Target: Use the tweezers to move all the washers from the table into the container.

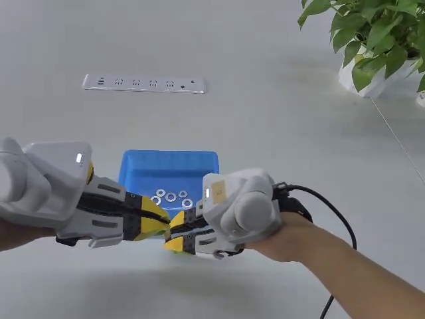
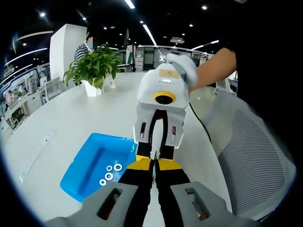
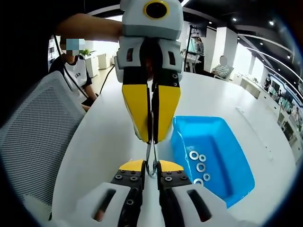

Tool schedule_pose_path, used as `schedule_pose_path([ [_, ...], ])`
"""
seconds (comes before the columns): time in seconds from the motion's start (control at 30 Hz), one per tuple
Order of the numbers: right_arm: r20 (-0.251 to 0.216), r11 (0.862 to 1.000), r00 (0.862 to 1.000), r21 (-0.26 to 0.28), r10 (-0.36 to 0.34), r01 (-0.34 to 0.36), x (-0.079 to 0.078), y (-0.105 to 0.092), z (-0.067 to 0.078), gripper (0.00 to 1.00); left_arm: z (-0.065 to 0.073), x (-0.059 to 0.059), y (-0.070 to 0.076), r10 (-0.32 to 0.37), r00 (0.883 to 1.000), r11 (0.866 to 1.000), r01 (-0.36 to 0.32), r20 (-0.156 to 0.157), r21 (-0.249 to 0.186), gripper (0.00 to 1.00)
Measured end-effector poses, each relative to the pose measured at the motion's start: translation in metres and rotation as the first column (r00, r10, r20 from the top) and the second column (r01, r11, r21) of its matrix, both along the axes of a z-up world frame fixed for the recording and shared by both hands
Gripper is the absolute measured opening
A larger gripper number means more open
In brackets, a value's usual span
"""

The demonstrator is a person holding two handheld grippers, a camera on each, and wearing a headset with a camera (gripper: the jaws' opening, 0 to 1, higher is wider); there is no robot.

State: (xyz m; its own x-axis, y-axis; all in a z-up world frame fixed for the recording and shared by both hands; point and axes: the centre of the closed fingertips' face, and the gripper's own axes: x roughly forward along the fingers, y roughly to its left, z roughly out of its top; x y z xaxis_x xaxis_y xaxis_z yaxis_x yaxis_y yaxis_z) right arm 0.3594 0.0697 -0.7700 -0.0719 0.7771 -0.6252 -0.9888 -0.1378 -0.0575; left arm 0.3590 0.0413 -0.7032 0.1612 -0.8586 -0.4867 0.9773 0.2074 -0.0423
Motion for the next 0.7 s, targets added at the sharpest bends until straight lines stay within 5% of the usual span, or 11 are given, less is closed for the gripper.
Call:
schedule_pose_path([
  [0.7, 0.02, 1.0, 1.0, 0.008, 0.002, -0.002, -0.0016, 0.0002, -0.0019, 0.07, -0.002, -0.0028, 0.0002, 0.01, 1.0, 1.0, -0.01, -0.006, 0.024, 0.07],
])
